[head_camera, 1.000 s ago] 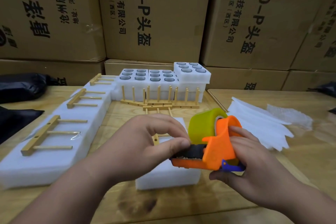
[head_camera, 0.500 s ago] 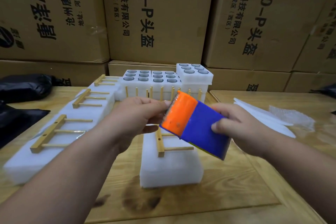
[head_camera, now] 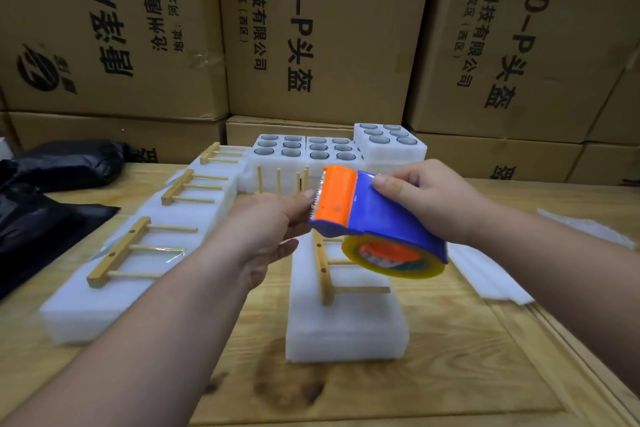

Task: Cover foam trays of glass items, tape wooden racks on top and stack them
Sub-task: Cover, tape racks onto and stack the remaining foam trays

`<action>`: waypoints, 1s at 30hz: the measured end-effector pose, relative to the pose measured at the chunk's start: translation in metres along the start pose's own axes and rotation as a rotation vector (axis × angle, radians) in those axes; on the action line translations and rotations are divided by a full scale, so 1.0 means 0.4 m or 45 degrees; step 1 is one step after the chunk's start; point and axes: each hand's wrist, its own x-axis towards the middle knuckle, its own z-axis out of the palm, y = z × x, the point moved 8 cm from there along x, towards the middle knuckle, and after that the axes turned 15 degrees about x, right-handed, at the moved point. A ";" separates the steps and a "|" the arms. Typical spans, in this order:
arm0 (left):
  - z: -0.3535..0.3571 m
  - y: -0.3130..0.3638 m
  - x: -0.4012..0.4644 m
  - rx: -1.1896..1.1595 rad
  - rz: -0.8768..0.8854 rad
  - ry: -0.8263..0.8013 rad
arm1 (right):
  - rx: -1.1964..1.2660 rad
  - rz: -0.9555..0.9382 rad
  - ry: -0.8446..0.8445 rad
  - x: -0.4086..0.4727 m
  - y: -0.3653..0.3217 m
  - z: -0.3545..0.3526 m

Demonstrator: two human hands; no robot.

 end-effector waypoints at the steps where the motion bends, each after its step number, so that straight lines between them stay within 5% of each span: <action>1: -0.002 0.002 0.000 0.024 0.035 0.027 | 0.013 0.005 -0.011 0.003 0.002 -0.004; 11: 0.026 0.023 0.019 0.114 0.207 0.118 | -0.061 -0.053 0.012 0.016 -0.001 -0.036; 18: 0.065 0.022 0.050 -0.116 0.031 -0.175 | -0.066 -0.090 0.083 0.021 -0.006 -0.062; 30: 0.066 0.031 0.058 -0.040 0.127 -0.025 | 0.031 -0.089 0.093 -0.007 0.027 -0.072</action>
